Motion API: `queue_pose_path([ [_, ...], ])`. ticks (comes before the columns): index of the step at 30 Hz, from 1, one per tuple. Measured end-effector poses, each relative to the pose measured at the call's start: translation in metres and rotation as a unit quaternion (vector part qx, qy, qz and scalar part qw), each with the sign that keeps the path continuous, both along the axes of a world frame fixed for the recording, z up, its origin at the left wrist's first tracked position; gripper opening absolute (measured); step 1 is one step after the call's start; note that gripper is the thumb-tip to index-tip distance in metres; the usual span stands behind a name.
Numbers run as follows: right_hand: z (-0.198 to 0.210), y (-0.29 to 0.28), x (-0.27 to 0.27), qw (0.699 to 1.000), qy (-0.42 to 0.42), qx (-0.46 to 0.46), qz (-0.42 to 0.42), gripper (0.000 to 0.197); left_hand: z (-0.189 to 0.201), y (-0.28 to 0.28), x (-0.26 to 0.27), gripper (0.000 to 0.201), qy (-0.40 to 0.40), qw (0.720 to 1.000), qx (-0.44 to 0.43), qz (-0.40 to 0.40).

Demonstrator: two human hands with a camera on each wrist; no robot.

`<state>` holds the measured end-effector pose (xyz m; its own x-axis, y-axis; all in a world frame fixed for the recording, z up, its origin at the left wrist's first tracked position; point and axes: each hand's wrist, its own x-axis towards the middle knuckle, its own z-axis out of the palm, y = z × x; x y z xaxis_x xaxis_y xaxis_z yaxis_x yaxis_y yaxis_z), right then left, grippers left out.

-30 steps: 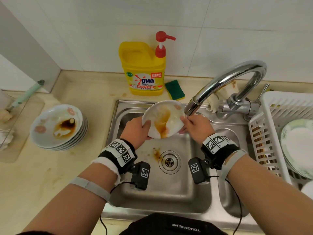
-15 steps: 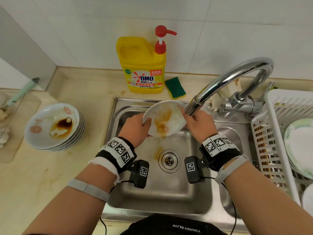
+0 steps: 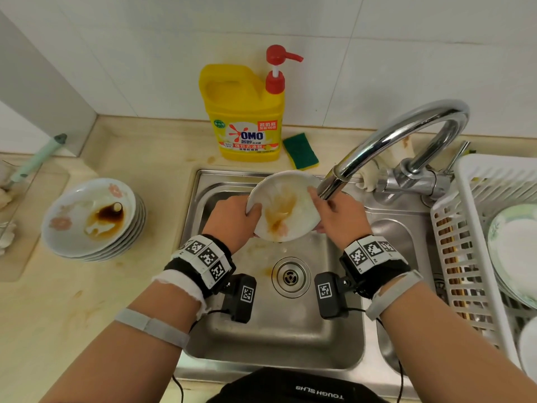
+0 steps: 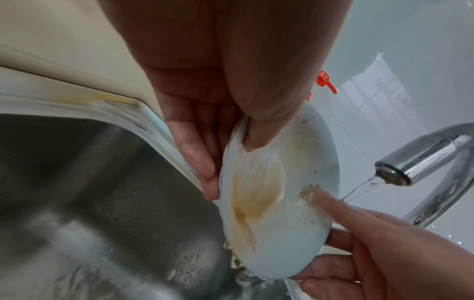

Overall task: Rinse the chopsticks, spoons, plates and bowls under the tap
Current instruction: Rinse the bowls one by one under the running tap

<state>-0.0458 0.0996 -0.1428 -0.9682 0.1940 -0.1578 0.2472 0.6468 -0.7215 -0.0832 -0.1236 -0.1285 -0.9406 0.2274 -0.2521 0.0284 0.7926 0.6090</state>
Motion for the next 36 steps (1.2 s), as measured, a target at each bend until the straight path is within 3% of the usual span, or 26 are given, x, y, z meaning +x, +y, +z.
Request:
queue_pose_path([
  [3,-0.001,0.0,-0.002,1.0,-0.008,0.004,-0.015,0.045,-0.003,-0.001,-0.001,0.036,0.005,1.0,-0.01,-0.003],
  [9,-0.009,0.002,0.0,1.0,0.0,0.008,0.01,0.031,-0.005,-0.003,0.006,0.025,-0.026,0.998,0.042,0.031],
  [13,-0.018,0.001,0.002,0.997,-0.03,-0.073,-0.005,0.036,-0.01,-0.003,0.014,0.015,-0.073,0.988,0.11,0.076],
  [16,-0.016,-0.005,0.005,0.978,-0.061,-0.195,-0.039,0.022,-0.017,-0.001,0.022,0.026,-0.166,0.952,0.22,0.134],
  [19,-0.016,-0.014,0.008,0.957,-0.067,-0.278,-0.053,0.027,-0.021,0.008,0.034,0.044,-0.273,0.884,0.341,0.166],
  [24,-0.018,-0.025,0.013,0.924,-0.086,-0.37,-0.043,0.036,-0.025,0.02,0.043,0.037,-0.291,0.834,0.432,0.182],
  [28,-0.02,-0.026,0.013,0.914,-0.116,-0.386,-0.052,0.029,-0.028,0.022,0.042,0.034,-0.274,0.825,0.46,0.182],
  [32,-0.022,-0.025,0.013,0.928,-0.116,-0.351,-0.038,0.021,-0.026,0.024,0.043,0.034,-0.279,0.806,0.493,0.174],
  [36,-0.023,-0.023,0.014,0.933,-0.108,-0.34,-0.042,0.017,-0.023,0.024,0.043,0.037,-0.27,0.815,0.489,0.156],
])
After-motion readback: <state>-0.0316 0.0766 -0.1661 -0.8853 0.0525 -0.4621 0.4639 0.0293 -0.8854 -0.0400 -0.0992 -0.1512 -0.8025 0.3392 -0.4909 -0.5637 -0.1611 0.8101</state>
